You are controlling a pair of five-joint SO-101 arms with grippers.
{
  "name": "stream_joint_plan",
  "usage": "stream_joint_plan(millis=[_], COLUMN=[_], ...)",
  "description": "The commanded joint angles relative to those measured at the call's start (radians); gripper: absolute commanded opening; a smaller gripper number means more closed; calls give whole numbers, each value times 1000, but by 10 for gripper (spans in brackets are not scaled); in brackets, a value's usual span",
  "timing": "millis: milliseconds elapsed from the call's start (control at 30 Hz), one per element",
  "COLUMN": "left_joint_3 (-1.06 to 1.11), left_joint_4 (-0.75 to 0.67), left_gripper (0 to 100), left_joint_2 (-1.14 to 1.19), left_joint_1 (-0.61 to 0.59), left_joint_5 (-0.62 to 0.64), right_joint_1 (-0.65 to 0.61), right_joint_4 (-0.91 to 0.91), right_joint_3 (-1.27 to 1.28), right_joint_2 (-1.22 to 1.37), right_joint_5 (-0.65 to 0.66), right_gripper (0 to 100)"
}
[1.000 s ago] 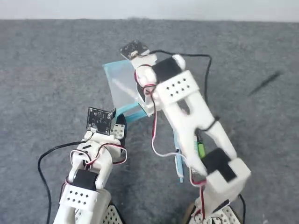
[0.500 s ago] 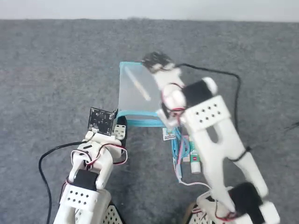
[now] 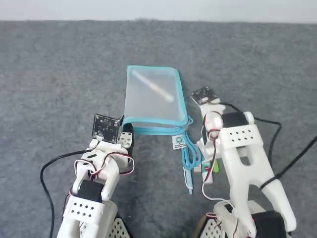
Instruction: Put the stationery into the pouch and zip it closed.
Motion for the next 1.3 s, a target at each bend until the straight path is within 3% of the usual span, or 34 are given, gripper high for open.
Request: stream_joint_plan(millis=[0, 167, 467, 1000, 1200, 1267], left_joint_3=[-16, -18, -18, -18, -18, -18], left_joint_4=[-17, 2, 5, 6, 6, 6], left_gripper=[13, 13, 13, 13, 13, 13], left_joint_2=[15, 11, 11, 11, 11, 9], left_joint_1=[-6, -6, -6, -6, -6, -6], left_joint_5=[-11, -12, -12, -12, -12, -12], right_joint_1=[24, 81, 61, 68, 70, 70], right_joint_4=[-65, -179, -320, -437, -440, -433], right_joint_3=[29, 94, 212, 302, 282, 282], right_joint_2=[-48, -48, -48, 41, 82, 81], right_joint_5=[11, 21, 21, 21, 12, 12], right_gripper=[184, 183, 183, 182, 21, 9])
